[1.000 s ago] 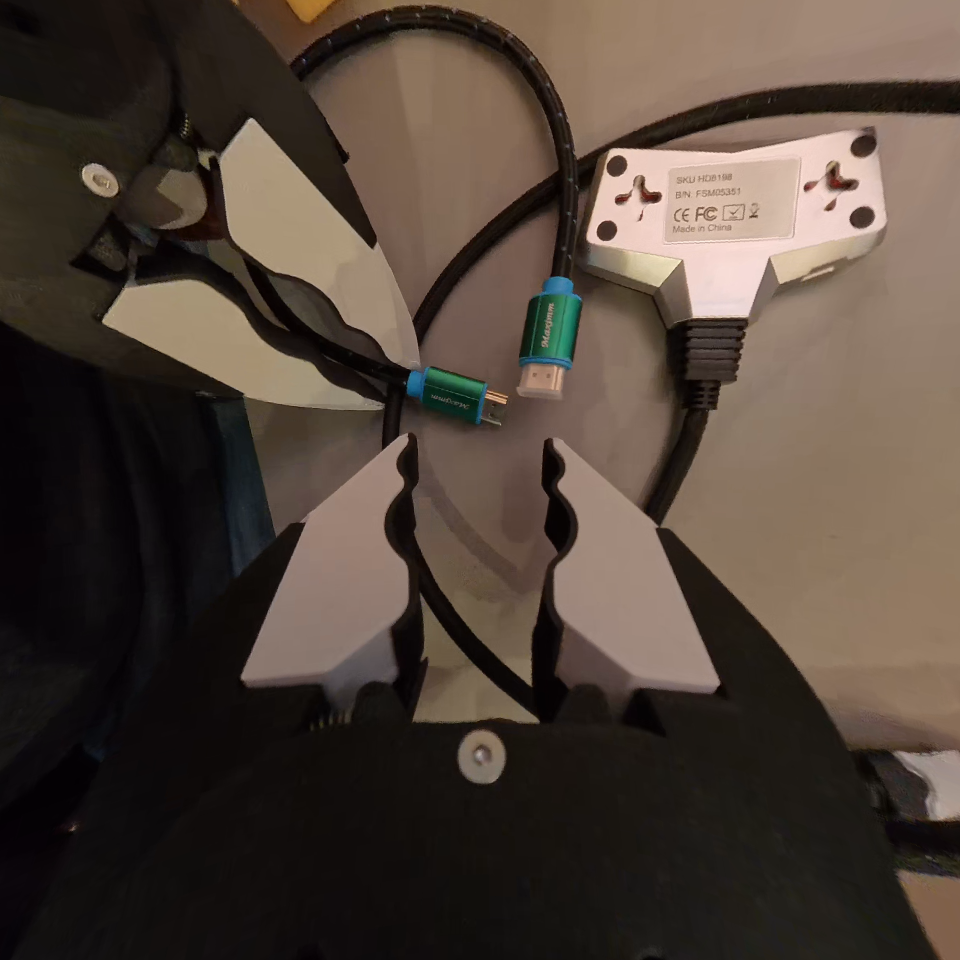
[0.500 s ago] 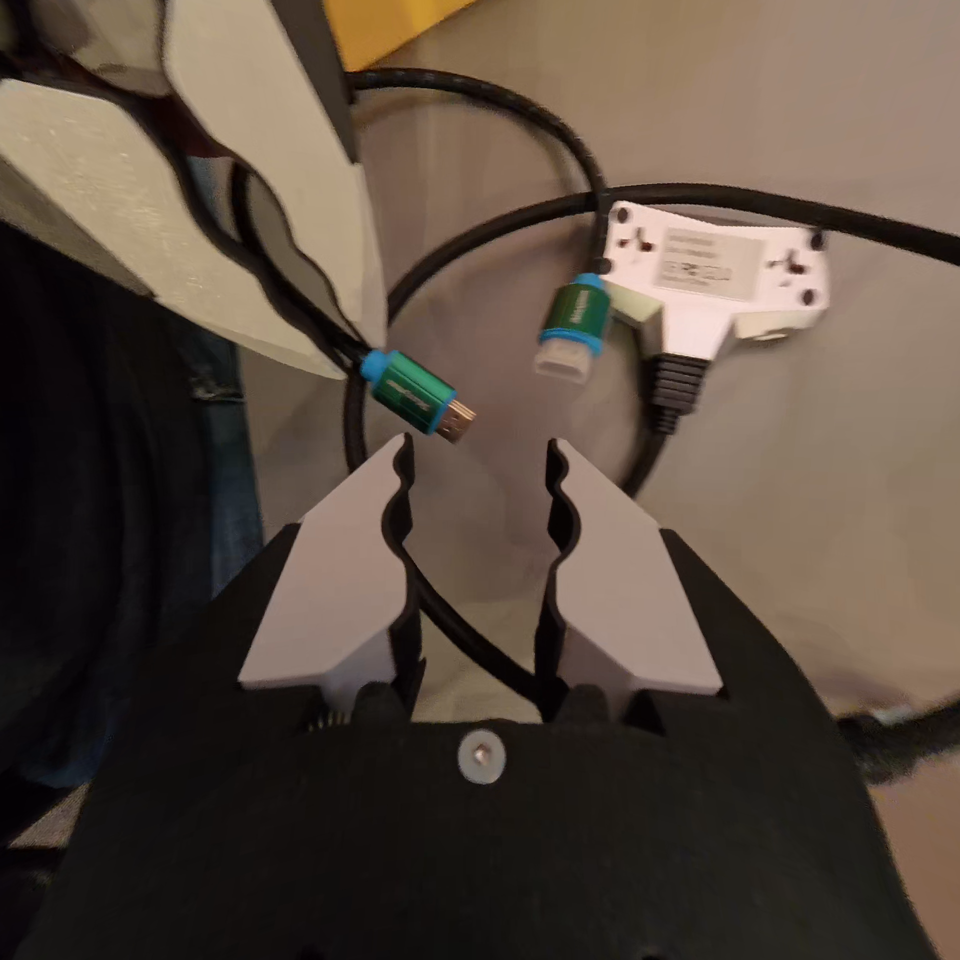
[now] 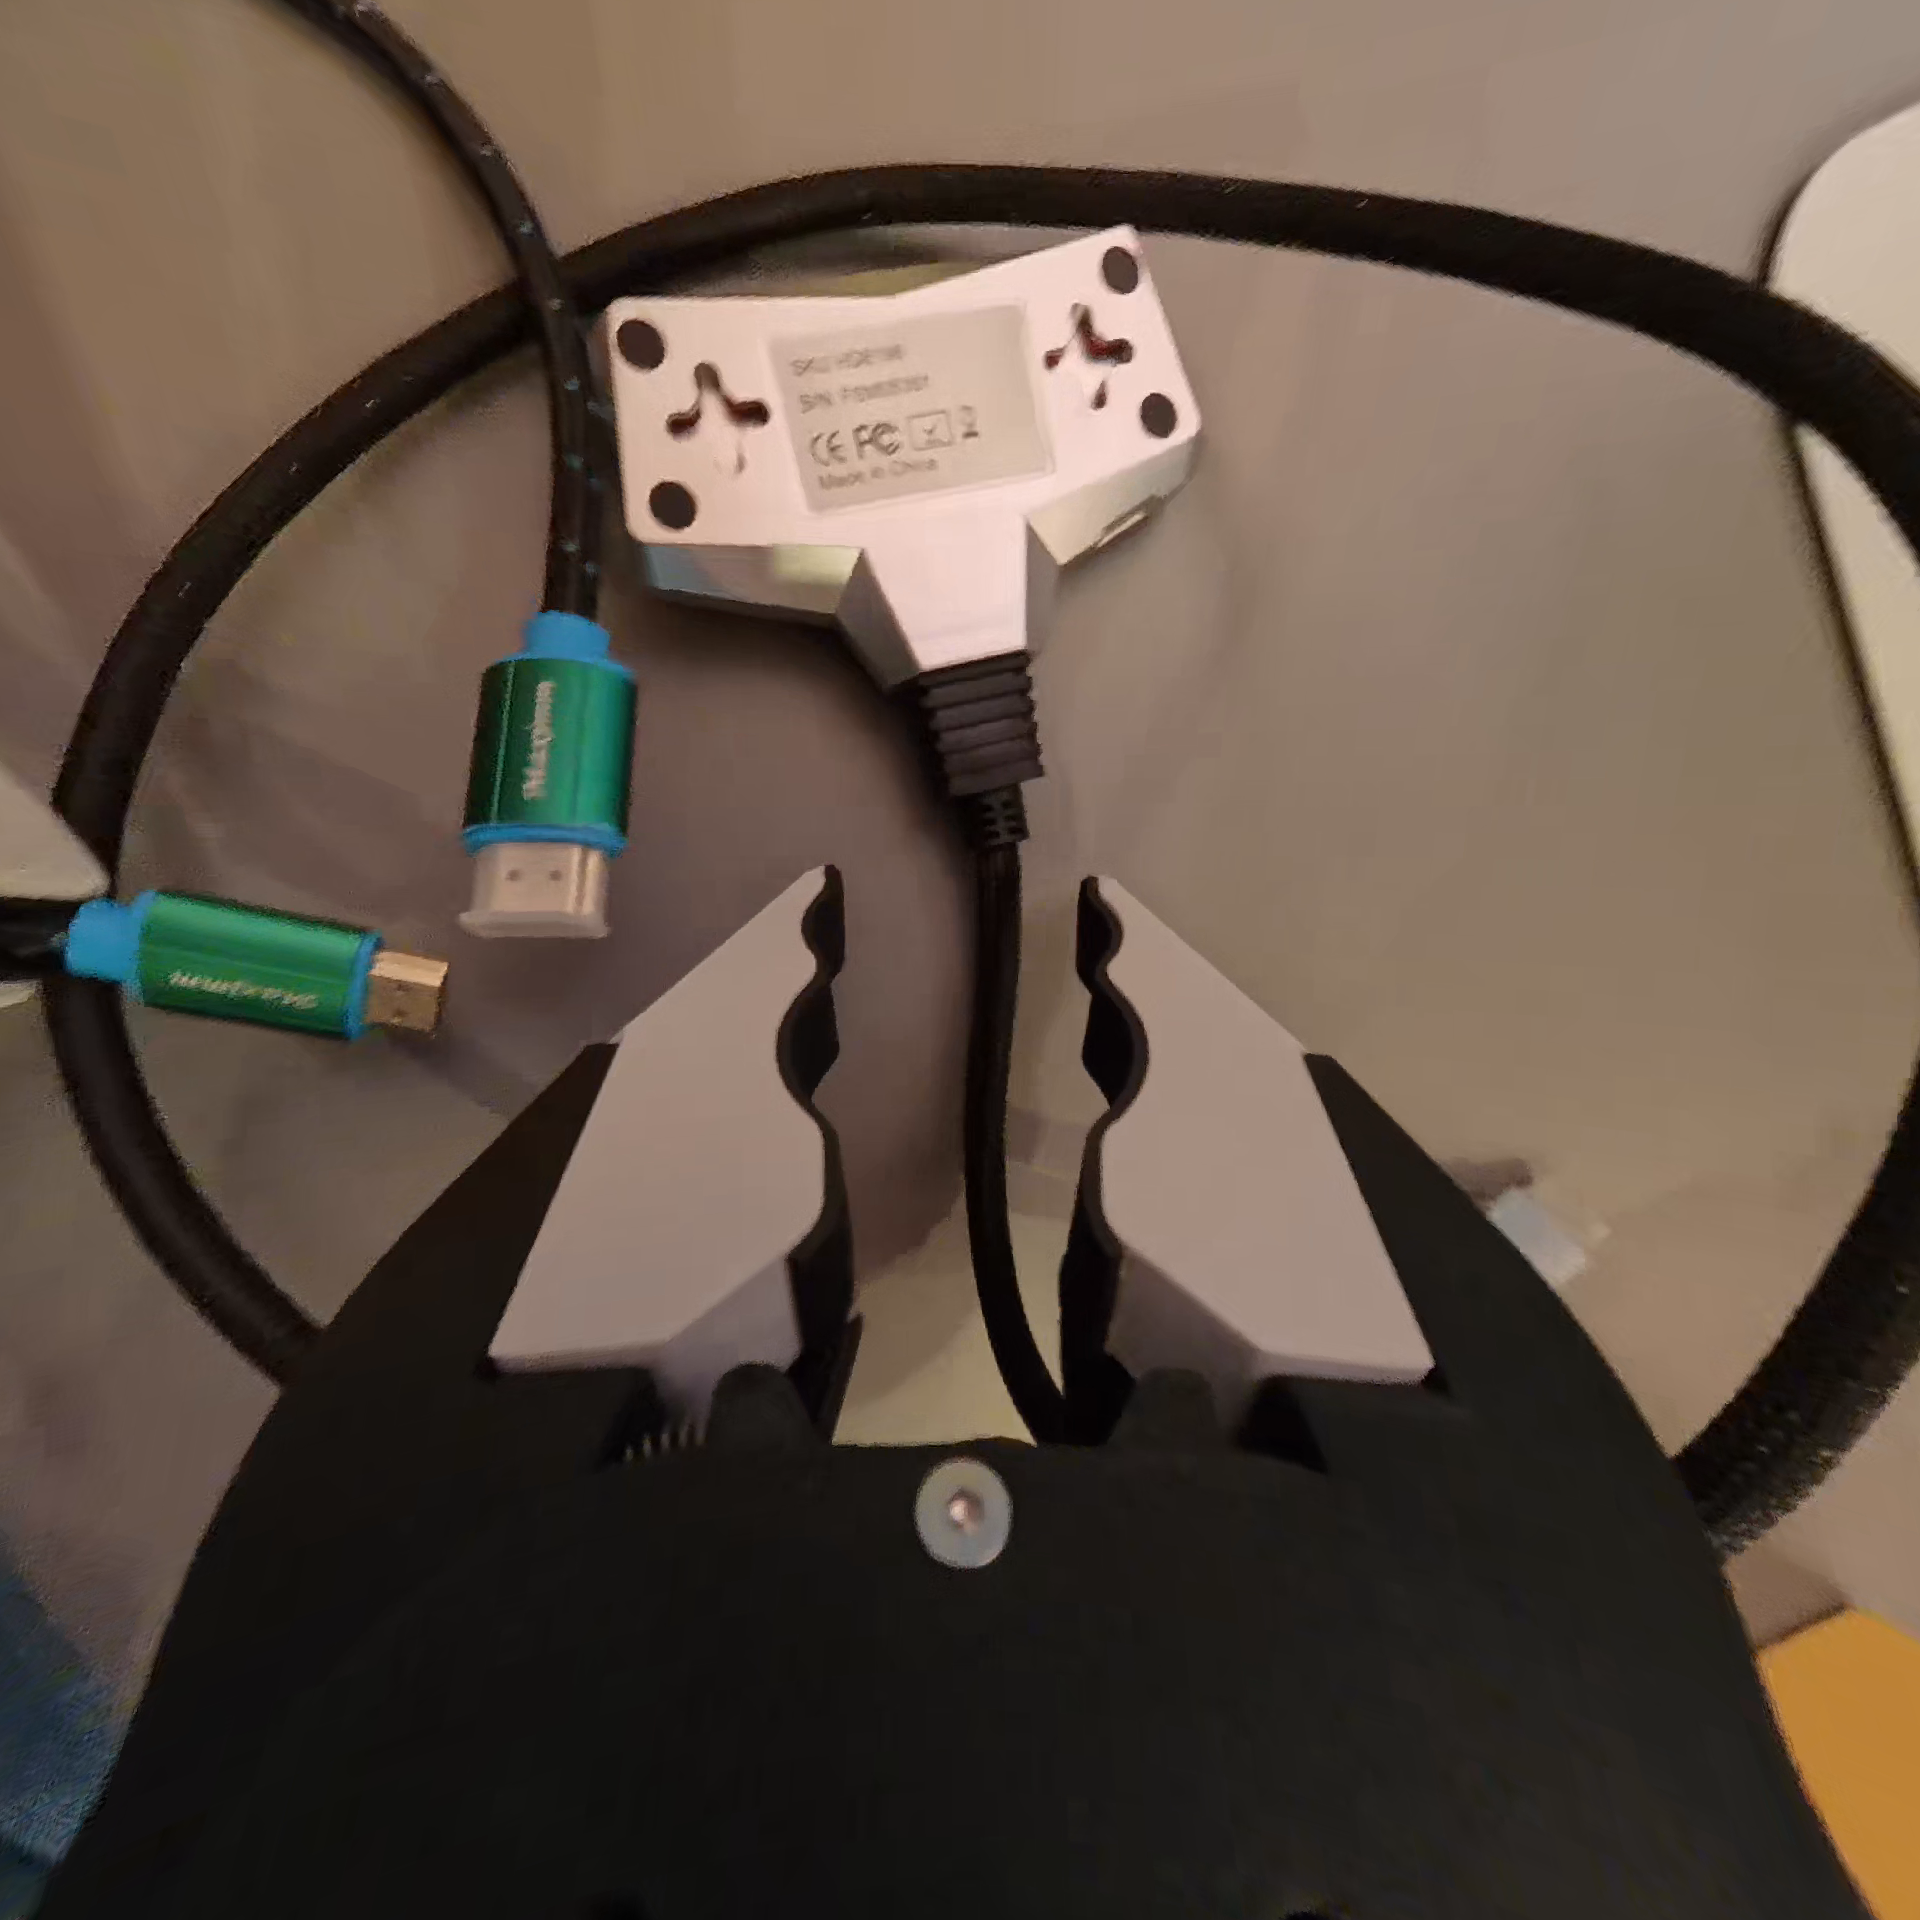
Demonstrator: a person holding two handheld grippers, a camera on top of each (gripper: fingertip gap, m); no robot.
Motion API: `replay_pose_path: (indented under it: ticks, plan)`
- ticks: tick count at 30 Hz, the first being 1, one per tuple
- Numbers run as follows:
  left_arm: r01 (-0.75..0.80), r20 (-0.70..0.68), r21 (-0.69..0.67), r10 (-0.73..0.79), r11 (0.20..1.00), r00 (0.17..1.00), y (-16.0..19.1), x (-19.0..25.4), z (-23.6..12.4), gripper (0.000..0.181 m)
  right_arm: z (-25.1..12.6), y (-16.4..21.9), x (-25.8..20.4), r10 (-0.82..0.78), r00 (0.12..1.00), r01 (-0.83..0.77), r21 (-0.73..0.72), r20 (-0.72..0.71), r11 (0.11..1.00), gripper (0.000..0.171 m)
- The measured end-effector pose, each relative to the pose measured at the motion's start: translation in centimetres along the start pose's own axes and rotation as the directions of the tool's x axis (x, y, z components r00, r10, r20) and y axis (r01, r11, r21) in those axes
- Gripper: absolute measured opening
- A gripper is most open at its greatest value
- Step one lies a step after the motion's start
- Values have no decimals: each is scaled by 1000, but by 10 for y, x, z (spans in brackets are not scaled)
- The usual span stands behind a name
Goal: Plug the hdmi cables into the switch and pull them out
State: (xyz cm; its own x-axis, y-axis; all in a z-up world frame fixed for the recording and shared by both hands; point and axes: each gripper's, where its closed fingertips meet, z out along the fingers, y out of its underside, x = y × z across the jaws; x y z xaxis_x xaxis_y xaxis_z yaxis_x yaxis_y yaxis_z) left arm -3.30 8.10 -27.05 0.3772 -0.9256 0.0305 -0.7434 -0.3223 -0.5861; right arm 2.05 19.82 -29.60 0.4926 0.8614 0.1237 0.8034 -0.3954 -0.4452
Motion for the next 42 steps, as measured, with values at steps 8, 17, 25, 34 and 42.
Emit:
replay_pose_path:
  ticks: [8, 17, 25, 34, 42]
  plan:
    - [35, 6, 23, -35, 999, 999, 0, -3, 0, 10, 7, -6, 6, -40, 993, 43, -22, 113, 999, 8]
    - [49, 12, 92, -50, 995, 999, -12, -6, -11, 8, -10, 35, 50, -301, 942, 326, -202, 145, 923, 5]
    - [43, 32, 104, -47, 994, 998, -14, -6, -13, 7, -24, 64, 75, -572, 751, 657, -294, 329, 694, 5]
    - [78, 59, 73, -82, 994, 995, -7, -16, -1, 7, -29, 65, 68, -510, 802, 592, -308, 310, 745, 22]
    - [103, 64, 99, -110, 990, 992, -8, -22, -3, 7, -48, 37, 48, -395, 895, 431, -172, 208, 886, 38]
